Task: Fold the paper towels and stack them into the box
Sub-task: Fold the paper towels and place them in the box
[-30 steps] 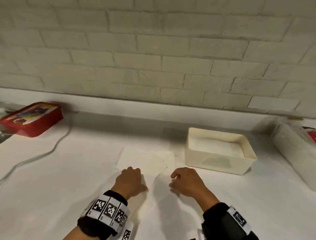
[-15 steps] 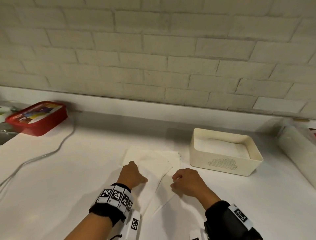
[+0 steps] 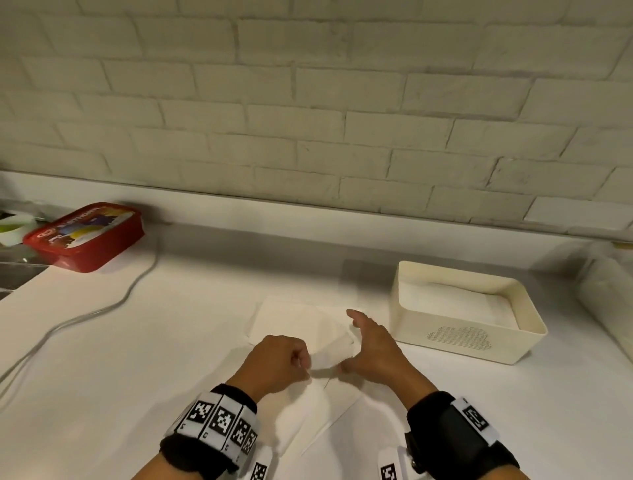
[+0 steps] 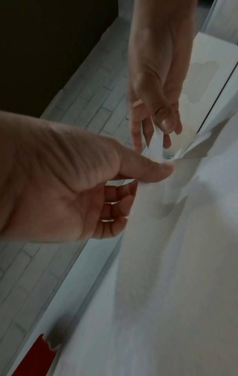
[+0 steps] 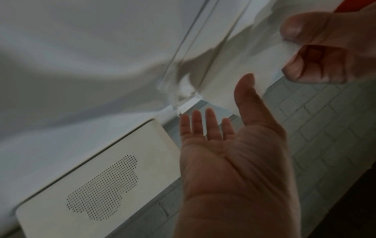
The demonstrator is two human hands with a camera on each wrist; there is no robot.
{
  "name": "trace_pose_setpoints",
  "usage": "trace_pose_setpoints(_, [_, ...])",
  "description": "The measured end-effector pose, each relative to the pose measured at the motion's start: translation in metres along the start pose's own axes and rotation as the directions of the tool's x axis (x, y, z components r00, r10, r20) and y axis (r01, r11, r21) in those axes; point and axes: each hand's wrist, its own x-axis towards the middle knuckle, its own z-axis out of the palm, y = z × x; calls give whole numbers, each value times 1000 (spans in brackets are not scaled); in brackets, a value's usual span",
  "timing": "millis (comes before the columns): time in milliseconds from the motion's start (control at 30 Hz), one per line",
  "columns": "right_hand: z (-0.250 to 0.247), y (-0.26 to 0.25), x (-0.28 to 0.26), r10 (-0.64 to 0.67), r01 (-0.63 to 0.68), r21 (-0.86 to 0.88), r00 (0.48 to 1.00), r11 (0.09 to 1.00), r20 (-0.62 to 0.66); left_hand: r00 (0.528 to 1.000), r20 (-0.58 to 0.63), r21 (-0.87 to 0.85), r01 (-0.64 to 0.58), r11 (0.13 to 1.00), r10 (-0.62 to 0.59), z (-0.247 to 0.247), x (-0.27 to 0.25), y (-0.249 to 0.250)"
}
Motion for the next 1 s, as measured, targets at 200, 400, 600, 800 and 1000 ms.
trace_pose_setpoints(200, [8,1,15,-114,114,-69,993,991,11,993,121,-25,-10,1000,13,-11,7,-1])
trace_pose_setpoints(400, [-4,4,13,-38,36,35,998,999,50,993,115,-154,41,987,-23,-31,11,-9])
trace_pose_setpoints(600, [-6,9,11,94,-97,92,995,991,29,993,111,-237,64,969,-39,-35,18,-9])
trace_pose_setpoints(800, [-1,9,11,237,-237,143,971,961,22,987,153,-244,82,966,-45,-20,24,-15])
trace_pose_setpoints(1000, [-2,7,9,288,-288,36,958,957,18,991,133,-306,69,950,-29,-13,25,-16])
